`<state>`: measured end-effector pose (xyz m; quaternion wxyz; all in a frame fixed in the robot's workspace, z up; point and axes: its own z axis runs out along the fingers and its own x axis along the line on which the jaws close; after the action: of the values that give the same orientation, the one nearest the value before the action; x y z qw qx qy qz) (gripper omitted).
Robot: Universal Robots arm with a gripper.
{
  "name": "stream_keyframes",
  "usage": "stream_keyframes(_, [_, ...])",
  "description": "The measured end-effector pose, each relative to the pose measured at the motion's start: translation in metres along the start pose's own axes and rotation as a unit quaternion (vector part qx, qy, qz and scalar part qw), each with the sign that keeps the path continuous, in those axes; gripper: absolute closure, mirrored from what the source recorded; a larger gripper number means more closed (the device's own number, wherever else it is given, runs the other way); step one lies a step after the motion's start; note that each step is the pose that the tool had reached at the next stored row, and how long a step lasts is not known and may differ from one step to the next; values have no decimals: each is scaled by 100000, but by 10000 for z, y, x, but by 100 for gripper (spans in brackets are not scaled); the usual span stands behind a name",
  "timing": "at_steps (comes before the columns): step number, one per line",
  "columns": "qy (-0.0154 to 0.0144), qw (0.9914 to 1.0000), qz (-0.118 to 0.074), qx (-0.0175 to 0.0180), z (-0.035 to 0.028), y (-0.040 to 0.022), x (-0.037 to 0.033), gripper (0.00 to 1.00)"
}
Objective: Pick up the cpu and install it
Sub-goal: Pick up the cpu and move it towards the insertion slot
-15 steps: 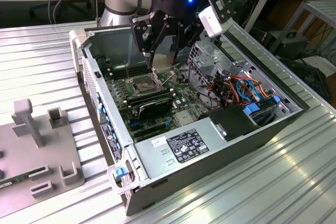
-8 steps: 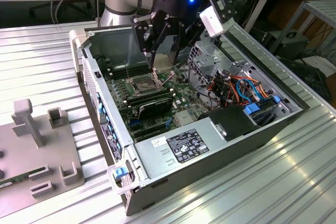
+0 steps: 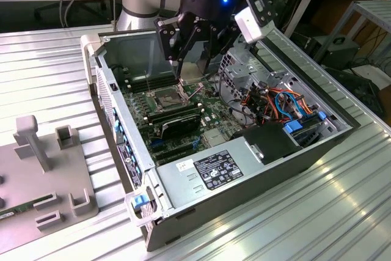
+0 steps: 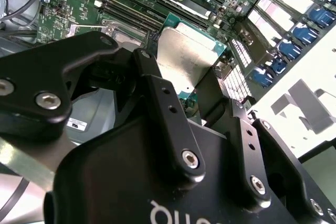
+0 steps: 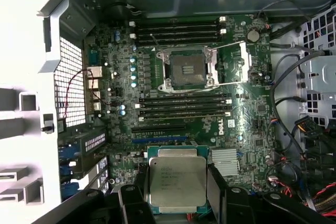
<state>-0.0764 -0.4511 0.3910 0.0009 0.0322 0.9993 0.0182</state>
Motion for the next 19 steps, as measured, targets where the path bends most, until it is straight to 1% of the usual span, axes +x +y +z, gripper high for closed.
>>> stream_keyframes(13, [0, 100000, 1, -1, 1, 2, -23, 46])
stream_keyframes(19, [0, 100000, -2, -3, 2, 3, -49, 46])
